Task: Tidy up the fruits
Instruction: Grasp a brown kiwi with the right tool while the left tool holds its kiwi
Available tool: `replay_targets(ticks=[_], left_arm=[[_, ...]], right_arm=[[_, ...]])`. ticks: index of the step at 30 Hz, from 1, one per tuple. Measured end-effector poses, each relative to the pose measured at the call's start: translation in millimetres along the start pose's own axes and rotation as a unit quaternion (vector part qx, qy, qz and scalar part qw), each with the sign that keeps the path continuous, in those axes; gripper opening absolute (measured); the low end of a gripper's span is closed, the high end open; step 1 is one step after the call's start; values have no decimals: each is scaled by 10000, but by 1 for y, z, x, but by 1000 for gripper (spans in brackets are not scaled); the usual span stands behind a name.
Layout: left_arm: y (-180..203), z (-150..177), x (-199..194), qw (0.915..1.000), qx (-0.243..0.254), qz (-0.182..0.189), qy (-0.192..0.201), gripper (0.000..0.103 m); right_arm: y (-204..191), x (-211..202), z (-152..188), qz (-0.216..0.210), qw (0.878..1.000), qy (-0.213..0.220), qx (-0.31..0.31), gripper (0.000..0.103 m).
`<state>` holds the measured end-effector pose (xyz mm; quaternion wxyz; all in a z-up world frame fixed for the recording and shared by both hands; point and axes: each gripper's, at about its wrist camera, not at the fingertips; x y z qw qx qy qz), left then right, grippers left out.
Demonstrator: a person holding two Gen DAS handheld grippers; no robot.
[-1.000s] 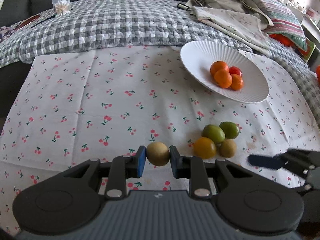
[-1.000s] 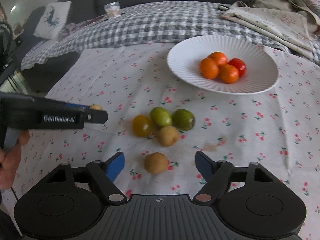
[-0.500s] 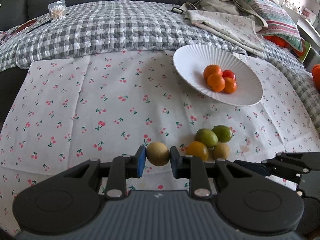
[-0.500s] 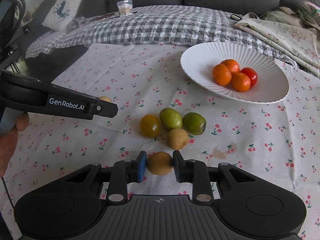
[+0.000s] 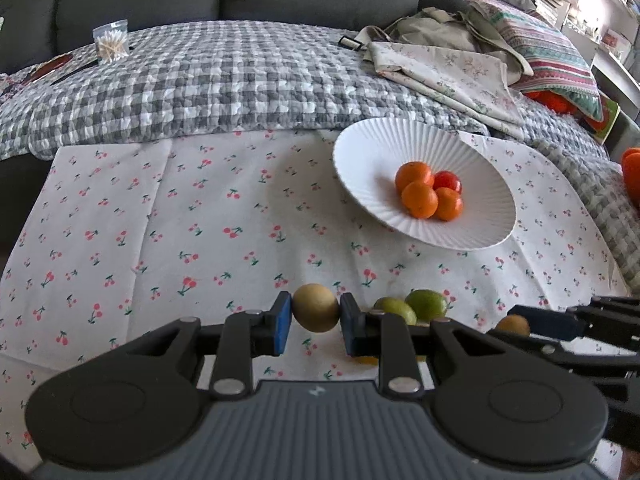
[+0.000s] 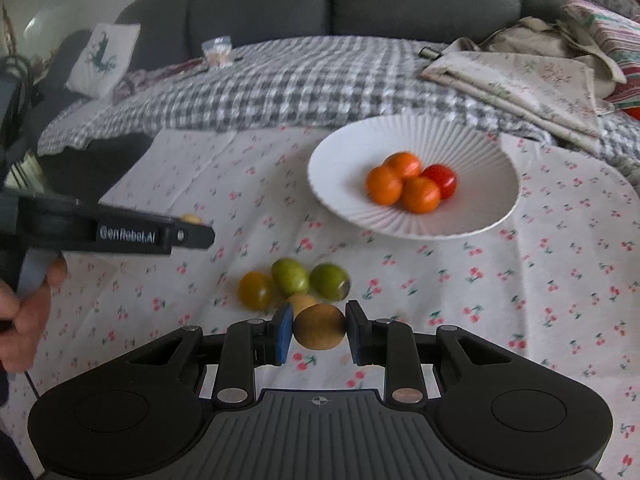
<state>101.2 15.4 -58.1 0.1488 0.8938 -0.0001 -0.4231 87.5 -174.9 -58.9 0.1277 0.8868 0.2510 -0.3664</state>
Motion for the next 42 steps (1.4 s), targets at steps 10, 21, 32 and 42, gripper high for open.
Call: replay_targets(ticks=[10, 21, 32, 42], left_arm=[[16, -7, 4, 9999, -40, 27, 119, 24], [40, -15, 18, 9996, -41, 79, 286, 24], [66, -15, 38, 9990, 198, 257, 300, 24], [76, -17, 58, 9981, 434, 269, 341, 24]], right_arm=[[27, -16, -8, 231, 9993, 186, 233, 27], [55, -23, -20, 470, 9972, 346, 466, 27], [79, -11, -28, 678, 9955, 320, 578, 27], [96, 10, -34, 750, 9948, 290, 626, 27]])
Point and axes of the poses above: each gripper's, at about its wrist camera, not at the fingertips, and x roughly the way its jaws point, y to its right, z to its underside, and after that the axes turned 14 degrees about -x, right-handed
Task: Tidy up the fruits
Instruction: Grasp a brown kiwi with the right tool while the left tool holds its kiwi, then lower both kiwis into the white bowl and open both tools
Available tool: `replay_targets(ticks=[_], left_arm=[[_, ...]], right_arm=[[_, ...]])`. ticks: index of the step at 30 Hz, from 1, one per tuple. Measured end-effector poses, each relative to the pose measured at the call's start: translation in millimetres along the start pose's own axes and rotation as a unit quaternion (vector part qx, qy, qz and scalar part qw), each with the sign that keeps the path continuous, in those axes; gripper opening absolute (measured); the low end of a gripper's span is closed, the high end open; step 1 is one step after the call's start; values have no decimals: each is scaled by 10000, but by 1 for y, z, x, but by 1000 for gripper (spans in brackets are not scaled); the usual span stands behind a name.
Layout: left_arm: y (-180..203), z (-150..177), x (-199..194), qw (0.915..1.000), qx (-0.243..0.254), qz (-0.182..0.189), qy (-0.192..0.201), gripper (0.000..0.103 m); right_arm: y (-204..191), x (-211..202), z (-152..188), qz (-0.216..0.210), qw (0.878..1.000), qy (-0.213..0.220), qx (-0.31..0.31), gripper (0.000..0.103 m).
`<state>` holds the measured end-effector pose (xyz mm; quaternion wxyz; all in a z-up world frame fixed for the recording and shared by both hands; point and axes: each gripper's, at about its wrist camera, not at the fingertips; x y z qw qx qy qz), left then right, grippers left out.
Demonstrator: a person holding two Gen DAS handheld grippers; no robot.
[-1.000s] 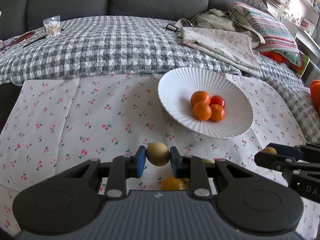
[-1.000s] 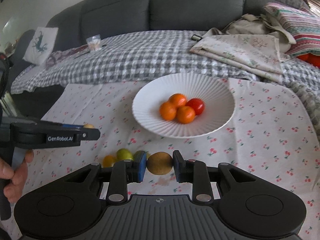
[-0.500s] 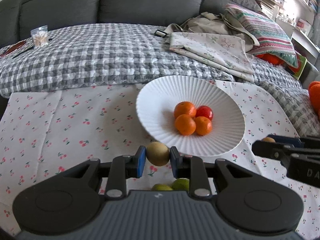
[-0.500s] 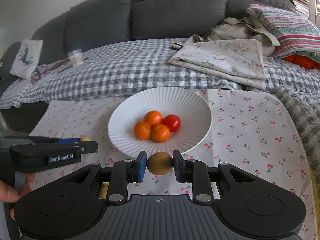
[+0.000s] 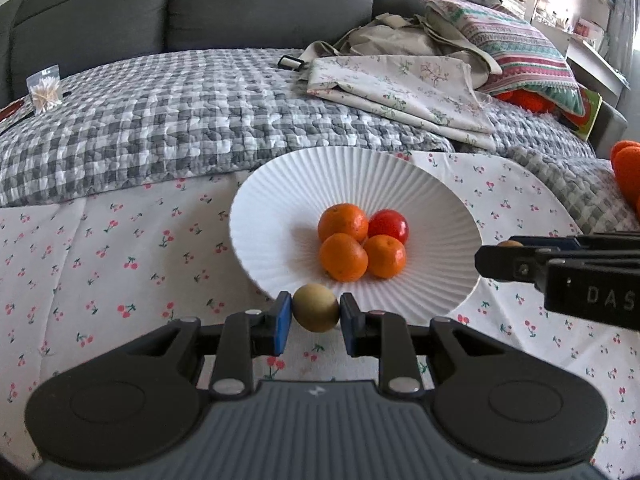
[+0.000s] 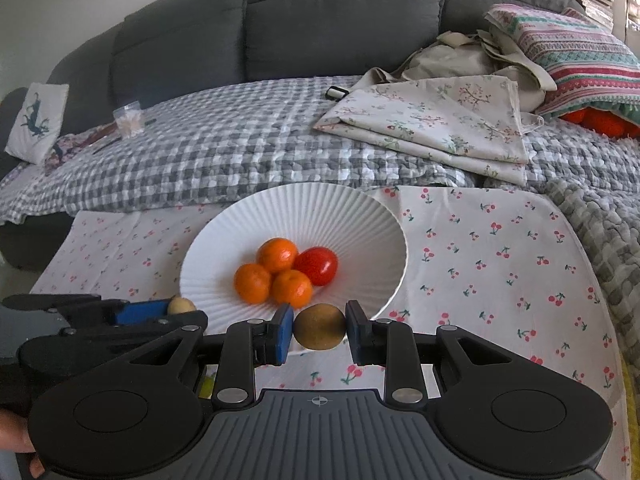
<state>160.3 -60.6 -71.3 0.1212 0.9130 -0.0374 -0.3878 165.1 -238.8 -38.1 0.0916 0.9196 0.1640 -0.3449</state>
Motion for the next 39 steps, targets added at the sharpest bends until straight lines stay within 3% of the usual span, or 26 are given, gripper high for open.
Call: replay_targets(ticks=[7, 18, 21, 23, 26, 31, 33, 39], left_arm=[[0, -6, 12, 9998, -26, 200, -15, 24], [14, 0, 32, 9978, 617, 191, 162, 25], [11, -2, 35, 9977, 609, 254, 142, 34], [8, -6, 35, 9979, 557, 305, 160, 50], [5, -10, 34, 9980, 528, 163, 300, 56], [-4, -17, 30, 9989, 215, 263, 337, 55], [-7, -22, 24, 9985, 45, 348, 410, 60], [-23, -35, 11, 9969, -452, 265, 589, 62]], right_arm=[[6, 13, -3, -70, 10000, -2, 4, 27], [1, 43, -5, -224, 9995, -121, -165, 27], [0, 49, -3, -269, 9992, -170, -235, 28], [2, 52, -3, -247, 9994, -184, -162, 30], [12, 51, -5, -300, 9994, -124, 155, 39], [24, 44, -6, -225, 9986, -39, 469, 42], [26, 42, -5, -209, 9985, -55, 511, 42], [21, 29, -7, -185, 9984, -61, 524, 46]])
Point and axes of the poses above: each gripper's, at about its wrist camera, not at the fingertips, and x roughly the way its jaws point, y to its right, z to its underside, and after that the axes turned 14 degrees about -x, right-handed
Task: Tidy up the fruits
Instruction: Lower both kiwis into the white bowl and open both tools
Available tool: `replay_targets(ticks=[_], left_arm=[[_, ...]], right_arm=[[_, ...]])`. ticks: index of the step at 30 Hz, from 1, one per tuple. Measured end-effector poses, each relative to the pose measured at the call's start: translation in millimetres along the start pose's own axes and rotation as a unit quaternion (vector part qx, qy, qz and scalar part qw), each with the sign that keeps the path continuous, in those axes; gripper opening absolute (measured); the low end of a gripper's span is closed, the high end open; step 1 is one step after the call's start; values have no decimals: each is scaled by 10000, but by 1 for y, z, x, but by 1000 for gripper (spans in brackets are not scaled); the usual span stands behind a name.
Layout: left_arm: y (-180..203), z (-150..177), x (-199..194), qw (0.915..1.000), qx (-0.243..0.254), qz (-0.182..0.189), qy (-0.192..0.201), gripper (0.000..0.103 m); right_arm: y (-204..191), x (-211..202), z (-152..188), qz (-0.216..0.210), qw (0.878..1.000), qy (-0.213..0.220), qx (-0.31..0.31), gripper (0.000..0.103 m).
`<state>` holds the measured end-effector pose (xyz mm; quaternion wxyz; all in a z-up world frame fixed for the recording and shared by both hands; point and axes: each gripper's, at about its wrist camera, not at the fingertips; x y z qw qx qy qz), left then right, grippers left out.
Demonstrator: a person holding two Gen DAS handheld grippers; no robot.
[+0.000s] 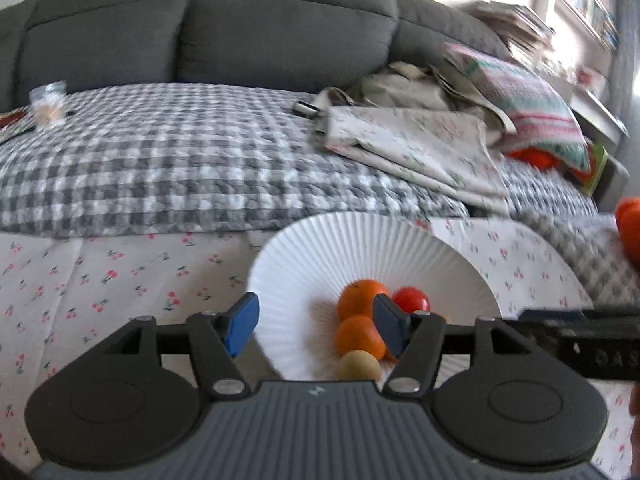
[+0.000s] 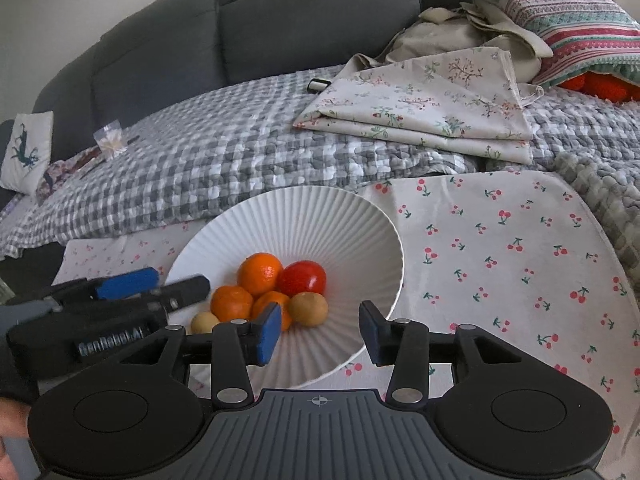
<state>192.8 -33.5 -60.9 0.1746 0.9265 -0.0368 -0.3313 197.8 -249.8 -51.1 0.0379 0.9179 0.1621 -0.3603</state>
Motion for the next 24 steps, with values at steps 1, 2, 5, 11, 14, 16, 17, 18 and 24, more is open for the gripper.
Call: replay_targets(ticks=[1, 2, 5, 11, 14, 16, 17, 18, 24], left_arm=[[-3, -1, -1, 10000, -91, -38, 1, 62], [-6, -2, -4, 9998, -176, -82, -3, 62], [-10, -4, -9, 9995, -261, -201, -22, 62], [-16, 2, -24, 9991, -251, -322, -127, 65], [-21, 8, -29, 9987, -280, -287, -306, 65], [-24, 12, -34, 9986, -272, -251, -368, 66], [-26, 14, -36, 9986, -251, -257, -389, 67], [-27, 16, -39, 9986, -236, -247, -413, 68], [-34, 24, -52, 9983, -174, -165, -535, 73]], right_arm=[[-1, -3, 0, -1, 10000, 7, 3, 47], [-2, -6, 0, 1, 10000, 14, -5, 48], [-5, -13, 1, 34, 10000, -50, -16, 50], [-14, -28, 7, -19, 9999, -106, -62, 61], [-19, -35, 10, -76, 9999, -92, -105, 67], [-24, -40, 12, -123, 9998, -90, -143, 69], [-27, -42, 13, -145, 9997, -88, -172, 69], [-30, -45, 14, -166, 9996, -81, -194, 71], [-46, -54, 20, -259, 9991, -96, -315, 74]])
Point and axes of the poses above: each gripper's, at about its wrist camera, not at the fingertips, and x roughly the way its jaws point, y to its right, z to its underside, and after that the axes turned 14 degrees about -x, right-handed
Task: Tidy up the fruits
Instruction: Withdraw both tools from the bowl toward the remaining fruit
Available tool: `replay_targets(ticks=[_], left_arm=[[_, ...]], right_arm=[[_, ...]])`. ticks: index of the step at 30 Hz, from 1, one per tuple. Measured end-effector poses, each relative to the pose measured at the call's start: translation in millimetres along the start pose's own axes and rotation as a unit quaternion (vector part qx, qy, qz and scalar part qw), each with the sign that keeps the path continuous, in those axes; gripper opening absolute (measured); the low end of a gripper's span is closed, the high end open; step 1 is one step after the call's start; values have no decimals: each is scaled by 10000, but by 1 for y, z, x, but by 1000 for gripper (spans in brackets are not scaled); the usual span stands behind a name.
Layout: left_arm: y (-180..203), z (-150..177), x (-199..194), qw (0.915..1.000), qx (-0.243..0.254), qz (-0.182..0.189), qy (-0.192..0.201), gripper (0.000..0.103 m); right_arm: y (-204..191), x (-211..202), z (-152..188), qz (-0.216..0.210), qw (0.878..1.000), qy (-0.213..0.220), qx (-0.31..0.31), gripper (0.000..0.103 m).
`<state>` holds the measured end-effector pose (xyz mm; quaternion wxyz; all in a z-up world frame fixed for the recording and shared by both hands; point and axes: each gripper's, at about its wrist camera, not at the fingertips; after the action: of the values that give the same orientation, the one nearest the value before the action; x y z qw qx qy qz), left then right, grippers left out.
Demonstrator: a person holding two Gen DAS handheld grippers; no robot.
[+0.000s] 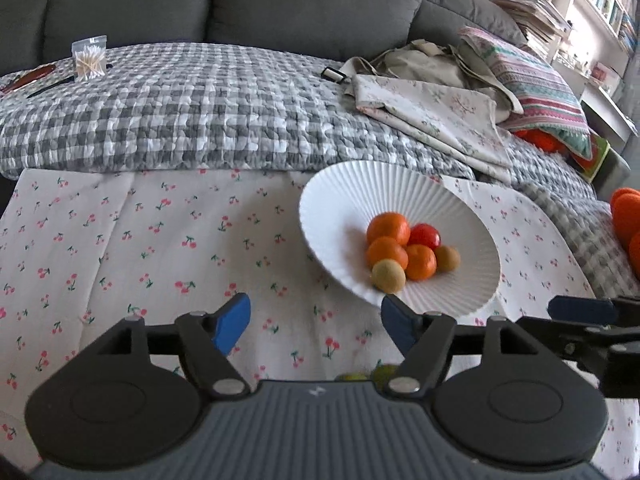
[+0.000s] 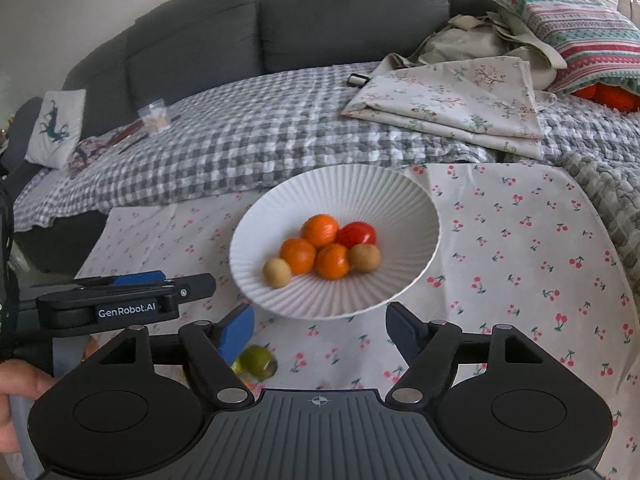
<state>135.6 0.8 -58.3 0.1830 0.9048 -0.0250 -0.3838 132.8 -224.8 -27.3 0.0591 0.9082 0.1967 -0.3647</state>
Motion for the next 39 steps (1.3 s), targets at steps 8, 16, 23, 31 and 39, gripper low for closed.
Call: replay_targets(ticks=[8, 16, 23, 31, 39], left_arm=[[-11, 12, -14, 9998, 191, -37, -38, 89], [-20, 21, -12, 9987, 295, 65, -406, 93], [-22, 23, -4, 9975, 199, 164, -653, 94], [-20, 26, 1, 9949, 445, 309, -847, 62], [-10, 46, 10, 9877, 1131, 301, -1038, 61]], right_arm=[[-15, -6, 10, -9, 9999, -92, -112, 79], [-31, 0, 20, -161, 9987, -298, -376, 85], [-34, 10, 27, -216, 9975, -505, -443, 86], [-31, 14, 31, -147, 9971, -594, -456, 86], [-26, 18, 33, -85, 9971, -642, -401, 86]])
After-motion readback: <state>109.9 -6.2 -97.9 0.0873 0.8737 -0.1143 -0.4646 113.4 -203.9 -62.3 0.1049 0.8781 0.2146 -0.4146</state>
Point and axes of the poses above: each gripper's, at about its wrist camera, not at the fingertips, and x roughly the way its jaws point, y to its right, z to its underside, and after that the axes turned 14 degrees about -x, right-handed
